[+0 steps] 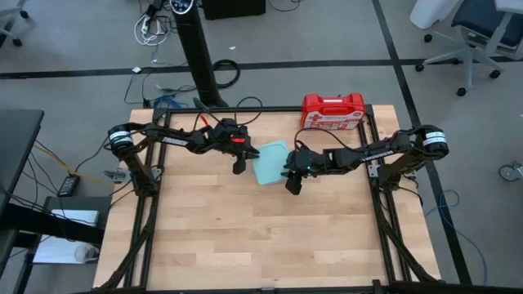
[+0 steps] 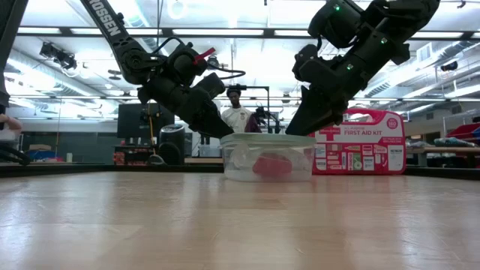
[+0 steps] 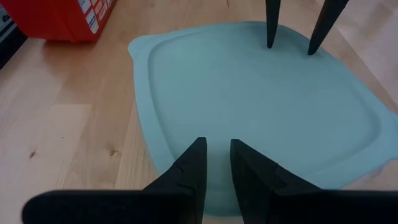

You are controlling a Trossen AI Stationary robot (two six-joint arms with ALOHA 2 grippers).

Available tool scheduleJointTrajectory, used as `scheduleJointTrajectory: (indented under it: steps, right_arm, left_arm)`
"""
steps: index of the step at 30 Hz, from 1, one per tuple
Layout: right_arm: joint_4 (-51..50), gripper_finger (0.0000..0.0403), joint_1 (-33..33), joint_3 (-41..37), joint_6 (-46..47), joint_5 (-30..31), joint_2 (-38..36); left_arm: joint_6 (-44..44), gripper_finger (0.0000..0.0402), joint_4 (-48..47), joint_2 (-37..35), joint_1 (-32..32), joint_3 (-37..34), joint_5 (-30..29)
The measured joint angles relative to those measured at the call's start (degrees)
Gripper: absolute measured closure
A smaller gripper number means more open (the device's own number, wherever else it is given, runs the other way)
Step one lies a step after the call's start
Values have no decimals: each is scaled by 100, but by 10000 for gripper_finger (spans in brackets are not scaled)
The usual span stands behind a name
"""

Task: Roll bandage
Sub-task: Close the plastic container

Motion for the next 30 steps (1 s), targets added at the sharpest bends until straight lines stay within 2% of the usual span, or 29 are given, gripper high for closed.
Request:
scheduleJointTrajectory:
  steps: [15,24,27,30]
  right_arm:
    - [-534,253,-35,35,146,-17,-13]
    - [-568,253,-39,15,146,-22,-6]
    - [-499,253,-39,10,101,-28,-4]
    - [-398,253,-39,4,72,-41,2]
  left_arm:
    - [39,325,82,2,-2,-3,22]
    - [-140,325,881,-2,-154,-17,121]
    - [-508,325,1353,-2,-299,-17,244]
    - [-1581,325,1991,-3,-411,-16,530]
